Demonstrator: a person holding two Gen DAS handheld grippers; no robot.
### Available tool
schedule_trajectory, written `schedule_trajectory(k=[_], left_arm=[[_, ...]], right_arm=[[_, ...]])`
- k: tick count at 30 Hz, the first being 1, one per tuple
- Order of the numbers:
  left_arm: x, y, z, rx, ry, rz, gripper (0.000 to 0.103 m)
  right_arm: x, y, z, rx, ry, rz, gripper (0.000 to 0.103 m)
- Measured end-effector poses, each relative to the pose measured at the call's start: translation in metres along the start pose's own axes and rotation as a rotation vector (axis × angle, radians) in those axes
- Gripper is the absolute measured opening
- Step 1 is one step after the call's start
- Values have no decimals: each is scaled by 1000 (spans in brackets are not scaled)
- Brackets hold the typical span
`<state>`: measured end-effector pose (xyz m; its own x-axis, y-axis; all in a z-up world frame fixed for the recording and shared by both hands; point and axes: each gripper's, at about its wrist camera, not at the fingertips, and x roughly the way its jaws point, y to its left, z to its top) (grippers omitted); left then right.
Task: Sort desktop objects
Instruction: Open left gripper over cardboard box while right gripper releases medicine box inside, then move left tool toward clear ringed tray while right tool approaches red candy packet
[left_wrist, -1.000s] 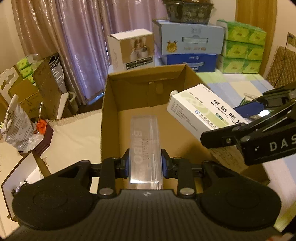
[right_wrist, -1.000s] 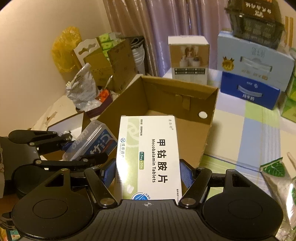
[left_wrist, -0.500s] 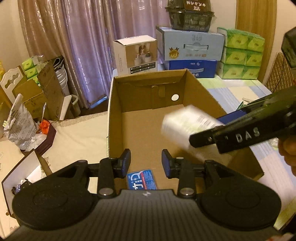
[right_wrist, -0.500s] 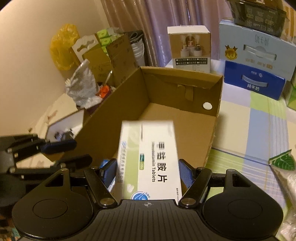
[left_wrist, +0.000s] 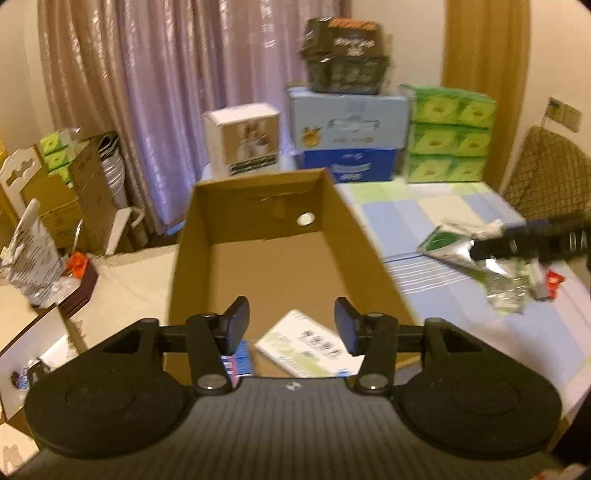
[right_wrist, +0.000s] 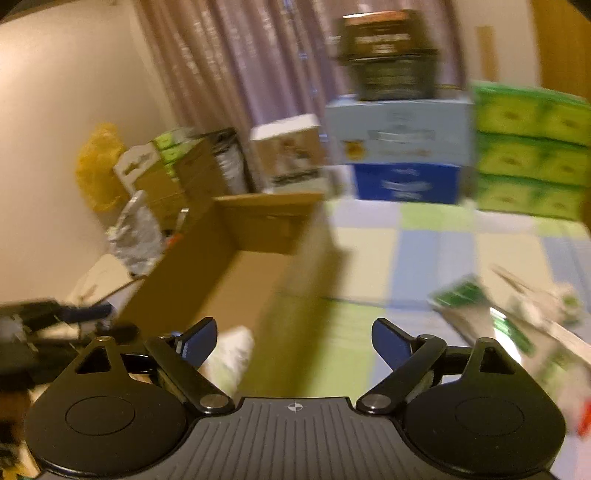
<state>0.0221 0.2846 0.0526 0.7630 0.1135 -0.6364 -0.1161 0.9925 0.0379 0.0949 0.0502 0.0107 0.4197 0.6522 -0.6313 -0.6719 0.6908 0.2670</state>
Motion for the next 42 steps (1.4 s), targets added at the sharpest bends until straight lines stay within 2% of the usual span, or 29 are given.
schedule_trajectory(k=[5,6,8,9,11,17,23,30,38,42], left_arm=[[-16,-46,4,11,-50,-60,57],[-18,-56,5,14,-56,-74,60],[-21,-78,7,25,-69,-102,75],[-21,-90,7,32,-73,-117,77],[-19,-113,8,49,-71,-150,84],[2,-176,-4,86,-19,-230,96],[28,-223,-24,118,54,-269,101],[51,-254,-31,176,102,-300,102],[73,-269,-31,193,134,-307,102],[86,-274,-29,209,131,-304,102]], right_arm=[[-47,-53,-45,61,-4,-119,93],[-56,-64,-54,70,-2,-141,94],[-74,-84,-72,85,8,-190,96],[-82,-94,-81,100,12,-211,98],[-98,-118,-98,144,21,-247,100],[-139,-168,-132,247,25,-323,101],[-165,-194,-142,293,2,-353,101],[-175,-214,-144,298,-9,-362,101],[-163,-233,-134,229,2,-367,101],[-146,-239,-128,138,31,-350,101]])
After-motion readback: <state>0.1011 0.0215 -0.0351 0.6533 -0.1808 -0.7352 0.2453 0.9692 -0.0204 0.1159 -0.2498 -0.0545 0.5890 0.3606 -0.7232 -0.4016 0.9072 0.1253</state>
